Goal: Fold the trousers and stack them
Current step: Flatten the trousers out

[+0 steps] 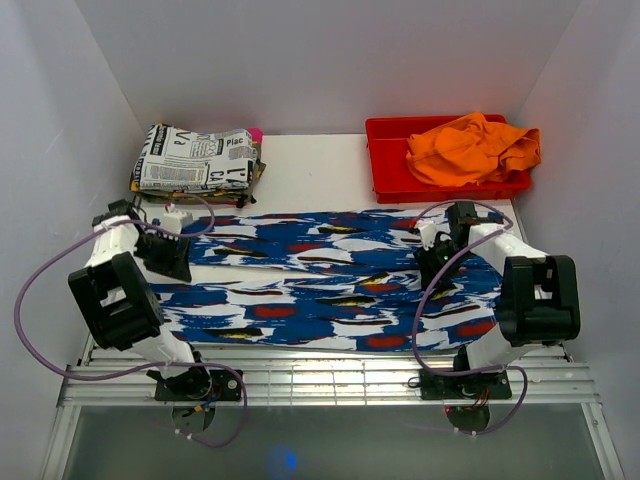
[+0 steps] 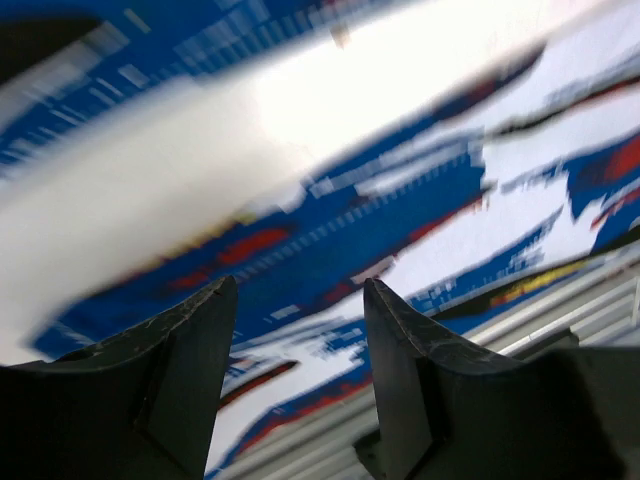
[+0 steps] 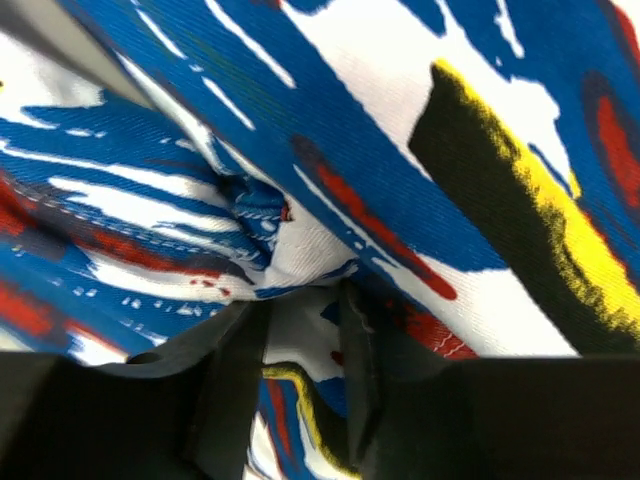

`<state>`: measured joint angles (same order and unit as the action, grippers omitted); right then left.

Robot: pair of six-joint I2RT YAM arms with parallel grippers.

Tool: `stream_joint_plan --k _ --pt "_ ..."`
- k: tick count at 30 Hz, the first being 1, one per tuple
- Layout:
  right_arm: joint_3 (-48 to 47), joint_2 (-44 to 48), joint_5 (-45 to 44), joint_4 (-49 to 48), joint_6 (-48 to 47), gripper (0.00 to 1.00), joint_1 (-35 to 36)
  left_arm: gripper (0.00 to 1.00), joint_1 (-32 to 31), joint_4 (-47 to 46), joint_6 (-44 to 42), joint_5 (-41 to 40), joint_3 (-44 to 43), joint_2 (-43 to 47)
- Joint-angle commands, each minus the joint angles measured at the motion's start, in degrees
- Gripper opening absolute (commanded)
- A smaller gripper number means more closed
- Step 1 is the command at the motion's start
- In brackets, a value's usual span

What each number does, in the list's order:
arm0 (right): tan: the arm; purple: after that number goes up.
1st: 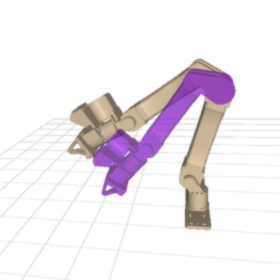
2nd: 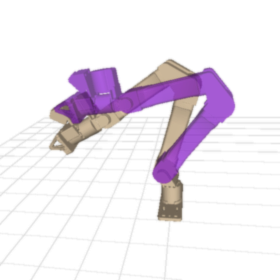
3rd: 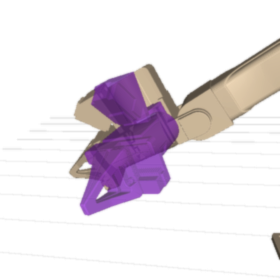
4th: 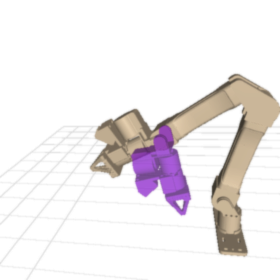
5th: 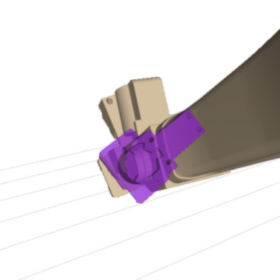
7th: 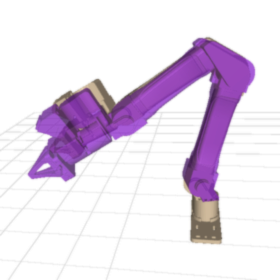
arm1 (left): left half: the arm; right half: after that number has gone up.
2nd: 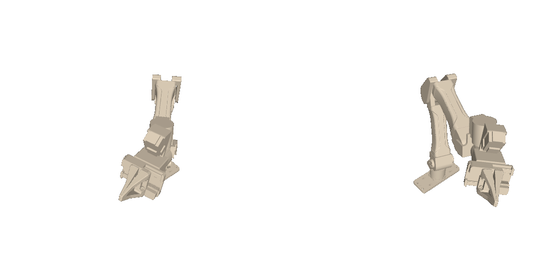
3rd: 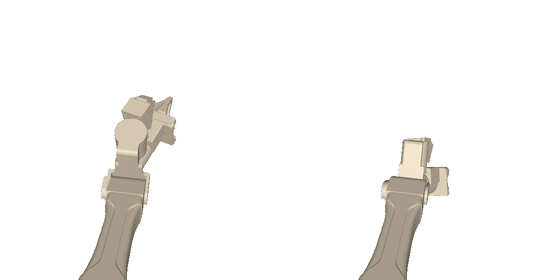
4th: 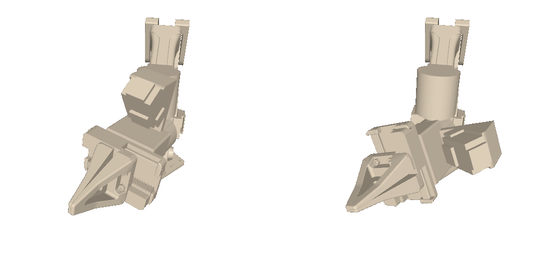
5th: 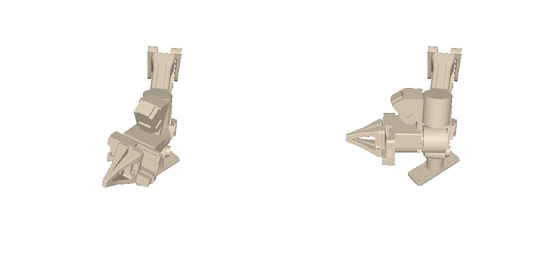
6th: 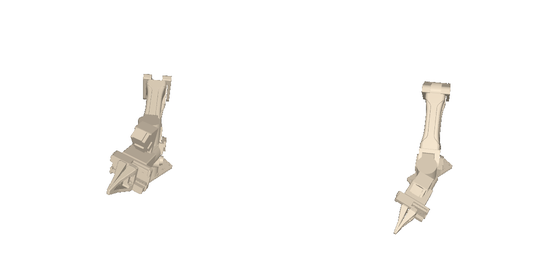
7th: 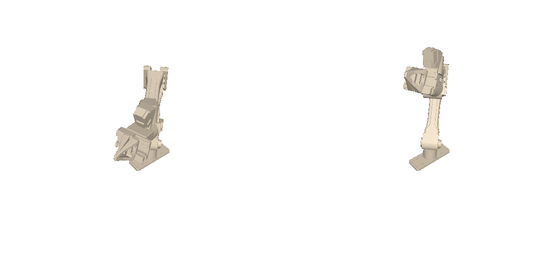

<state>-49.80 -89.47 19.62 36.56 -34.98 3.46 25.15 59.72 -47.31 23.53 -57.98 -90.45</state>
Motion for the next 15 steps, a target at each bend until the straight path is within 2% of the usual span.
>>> stream_joint_plan --k 1,4,7,11,15 --pt "-4.5 2.6 1.2 9.7 -1.0 0.43 0.4 0.64 -1.5 -0.7 2.6 8.2 -12.3 -1.6" --pt "-14.3 2.5 3.8 12.6 -0.7 0.47 0.1 0.65 -4.3 -3.2 7.7 10.0 -20.2 -5.2" --pt "-22.3 -0.3 2.5 12.1 -0.4 0.50 0.0 0.65 -6.9 -7.0 12.8 9.2 -25.1 -10.6" --pt "-27.4 -8.2 -1.9 11.5 0.0 0.49 -1.4 0.65 -9.1 -11.8 17.7 6.5 -27.4 -17.5" --pt "-26.6 -13.3 -6.2 9.6 -1.1 0.47 -2.4 0.65 -9.9 -15.7 20.8 3.7 -27.0 -21.5"
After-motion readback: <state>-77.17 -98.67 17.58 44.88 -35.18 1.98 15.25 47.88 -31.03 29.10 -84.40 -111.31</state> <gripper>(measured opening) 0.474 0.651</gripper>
